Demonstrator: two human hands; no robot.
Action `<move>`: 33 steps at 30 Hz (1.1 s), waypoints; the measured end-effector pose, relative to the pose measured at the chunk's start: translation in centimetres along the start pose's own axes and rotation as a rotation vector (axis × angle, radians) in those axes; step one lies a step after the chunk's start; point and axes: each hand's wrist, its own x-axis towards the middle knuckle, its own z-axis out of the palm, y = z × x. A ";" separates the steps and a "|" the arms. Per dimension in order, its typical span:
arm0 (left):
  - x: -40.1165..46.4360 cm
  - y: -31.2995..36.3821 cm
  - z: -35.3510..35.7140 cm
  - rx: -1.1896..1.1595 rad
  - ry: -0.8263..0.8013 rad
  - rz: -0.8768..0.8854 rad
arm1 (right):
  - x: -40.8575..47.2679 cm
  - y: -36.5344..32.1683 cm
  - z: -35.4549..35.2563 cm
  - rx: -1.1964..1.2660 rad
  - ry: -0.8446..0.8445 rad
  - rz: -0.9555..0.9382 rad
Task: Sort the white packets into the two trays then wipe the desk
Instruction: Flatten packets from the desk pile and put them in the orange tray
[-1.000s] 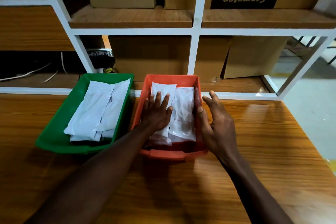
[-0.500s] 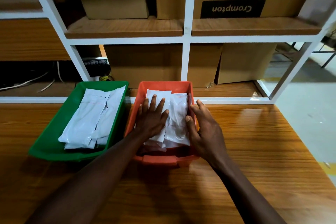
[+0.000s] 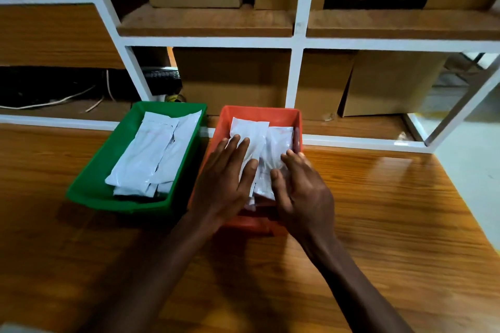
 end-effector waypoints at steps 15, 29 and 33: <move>-7.3 -0.4 -3.6 -0.320 0.095 -0.290 | -3.3 -2.3 0.1 0.112 0.035 0.206; 6.0 -8.2 0.8 -0.287 -0.269 -0.510 | 5.9 3.1 2.4 0.400 -0.367 0.718; 5.9 -7.8 0.9 -0.418 -0.239 -0.538 | 6.1 3.2 2.3 0.530 -0.357 0.837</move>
